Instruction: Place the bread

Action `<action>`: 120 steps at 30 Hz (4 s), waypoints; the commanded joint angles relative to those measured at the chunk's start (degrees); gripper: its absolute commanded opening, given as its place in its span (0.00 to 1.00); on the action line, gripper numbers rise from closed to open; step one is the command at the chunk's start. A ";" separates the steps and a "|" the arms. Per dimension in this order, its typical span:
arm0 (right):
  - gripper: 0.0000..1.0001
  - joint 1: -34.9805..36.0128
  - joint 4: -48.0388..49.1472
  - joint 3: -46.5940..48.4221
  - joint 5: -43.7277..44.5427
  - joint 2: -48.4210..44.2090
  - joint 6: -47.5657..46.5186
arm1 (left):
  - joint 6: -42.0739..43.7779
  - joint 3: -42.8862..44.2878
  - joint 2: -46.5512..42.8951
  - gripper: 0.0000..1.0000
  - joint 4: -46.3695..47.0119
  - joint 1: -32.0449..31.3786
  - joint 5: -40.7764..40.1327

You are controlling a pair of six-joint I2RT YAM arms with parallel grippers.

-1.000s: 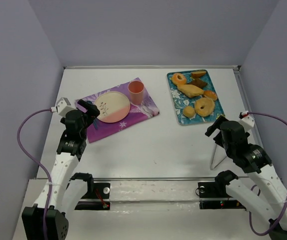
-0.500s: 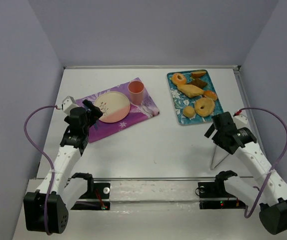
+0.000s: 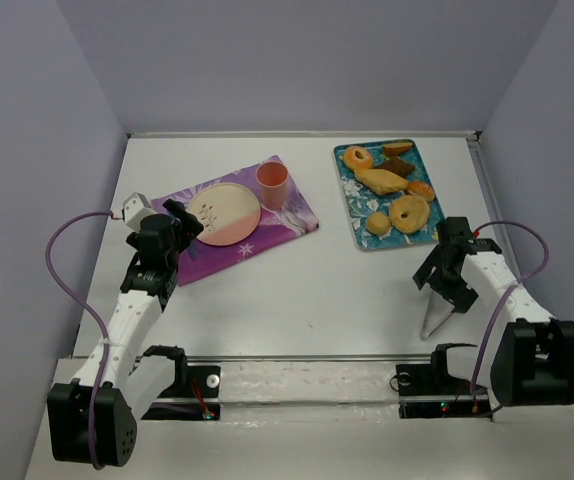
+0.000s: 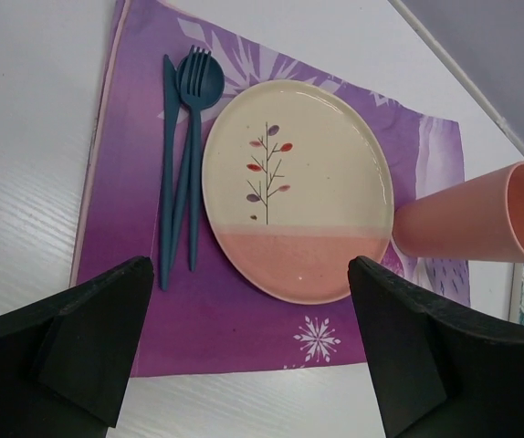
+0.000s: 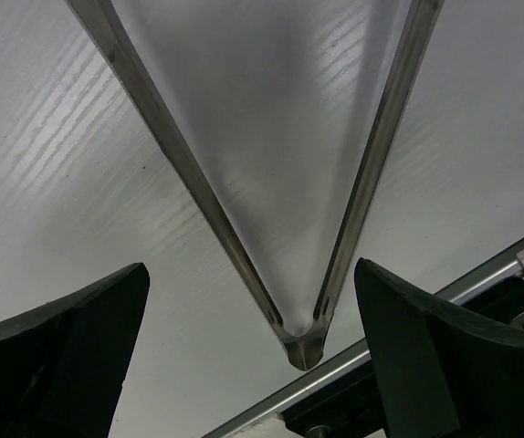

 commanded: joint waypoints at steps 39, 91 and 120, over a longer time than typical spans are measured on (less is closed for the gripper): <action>0.63 -10.42 9.60 2.94 -6.69 25.26 -6.57 | 0.72 1.02 -4.61 0.99 -0.35 -0.04 -7.52; 0.51 9.27 4.07 23.68 -16.64 -9.37 -24.23 | -7.46 -2.58 -20.96 0.99 -3.95 -0.13 5.31; 0.57 13.13 8.45 21.48 -11.26 9.26 -22.56 | -7.81 -2.50 -17.36 0.99 -4.48 -0.22 6.19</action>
